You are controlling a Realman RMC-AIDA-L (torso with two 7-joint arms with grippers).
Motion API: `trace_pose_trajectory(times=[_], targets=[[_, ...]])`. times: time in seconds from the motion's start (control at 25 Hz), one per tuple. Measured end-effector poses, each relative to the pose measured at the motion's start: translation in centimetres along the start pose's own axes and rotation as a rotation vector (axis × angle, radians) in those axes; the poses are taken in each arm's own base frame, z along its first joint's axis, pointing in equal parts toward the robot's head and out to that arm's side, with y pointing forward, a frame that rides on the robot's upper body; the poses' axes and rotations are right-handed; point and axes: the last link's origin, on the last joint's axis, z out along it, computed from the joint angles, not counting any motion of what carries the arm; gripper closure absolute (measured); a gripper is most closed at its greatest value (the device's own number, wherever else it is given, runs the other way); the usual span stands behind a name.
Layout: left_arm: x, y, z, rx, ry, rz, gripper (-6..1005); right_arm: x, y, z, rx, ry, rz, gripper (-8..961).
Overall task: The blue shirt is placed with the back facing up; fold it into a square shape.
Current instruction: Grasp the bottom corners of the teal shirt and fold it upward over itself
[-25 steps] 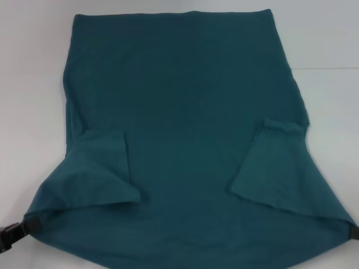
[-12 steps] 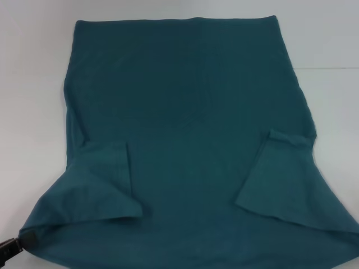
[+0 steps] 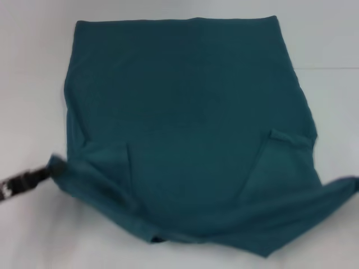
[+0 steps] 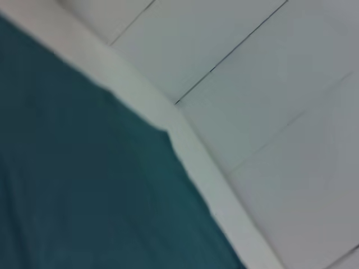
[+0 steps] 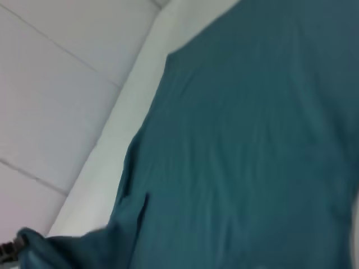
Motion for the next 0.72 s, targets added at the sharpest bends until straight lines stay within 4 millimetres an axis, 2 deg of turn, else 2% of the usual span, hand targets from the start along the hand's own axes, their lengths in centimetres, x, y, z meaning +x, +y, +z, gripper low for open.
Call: trace_pose_trajectory(times=[0.36, 0.56, 0.72], targets=[[6.4, -0.6, 7.7, 0.039, 0.160, 0.000, 938, -7.1, 0.2, 4.6, 0.112, -0.099, -0.127, 923], [8.5, -0.6, 11.3, 0.107, 0.207, 0.009, 937, -10.0, 0.1, 6.8, 0.200, -0.164, -0.192, 924], [9.7, -0.6, 13.2, 0.151, 0.251, 0.019, 935, -12.0, 0.0, 8.3, 0.279, -0.211, -0.229, 924]])
